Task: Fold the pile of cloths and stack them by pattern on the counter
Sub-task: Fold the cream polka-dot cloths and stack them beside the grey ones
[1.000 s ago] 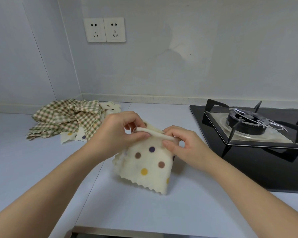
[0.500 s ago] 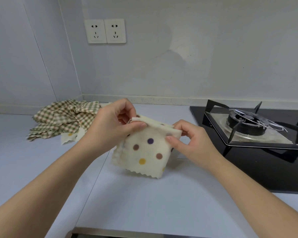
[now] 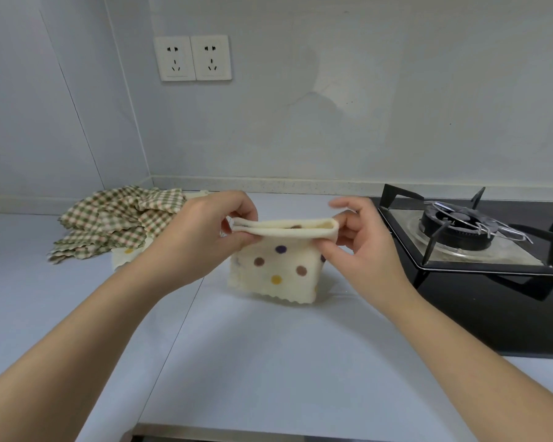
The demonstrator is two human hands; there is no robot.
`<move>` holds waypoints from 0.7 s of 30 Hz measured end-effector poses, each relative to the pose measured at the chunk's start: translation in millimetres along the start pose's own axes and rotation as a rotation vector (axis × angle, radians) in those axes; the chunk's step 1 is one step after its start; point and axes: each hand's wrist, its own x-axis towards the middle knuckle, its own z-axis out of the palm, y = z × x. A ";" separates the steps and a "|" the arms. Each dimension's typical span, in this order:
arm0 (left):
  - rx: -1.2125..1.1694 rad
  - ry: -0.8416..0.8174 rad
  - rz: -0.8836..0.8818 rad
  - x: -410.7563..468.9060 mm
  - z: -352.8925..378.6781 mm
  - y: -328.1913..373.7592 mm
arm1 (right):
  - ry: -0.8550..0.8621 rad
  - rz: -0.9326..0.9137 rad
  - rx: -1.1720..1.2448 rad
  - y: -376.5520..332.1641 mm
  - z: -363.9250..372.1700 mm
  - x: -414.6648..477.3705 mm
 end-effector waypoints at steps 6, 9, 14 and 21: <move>-0.012 -0.211 -0.125 -2.8 12.7 1.6 | -0.053 0.089 0.105 -2.0 4.2 1.9; -0.029 -0.127 -0.085 -4.9 27.0 12.0 | -0.108 0.076 0.083 -2.1 8.3 -2.1; -0.153 -0.157 -0.220 -3.0 26.7 8.8 | -0.098 0.157 -0.026 -0.2 12.9 -6.6; -0.222 0.045 -0.225 -1.6 34.6 8.1 | -0.182 0.251 -0.070 -1.8 11.4 -3.3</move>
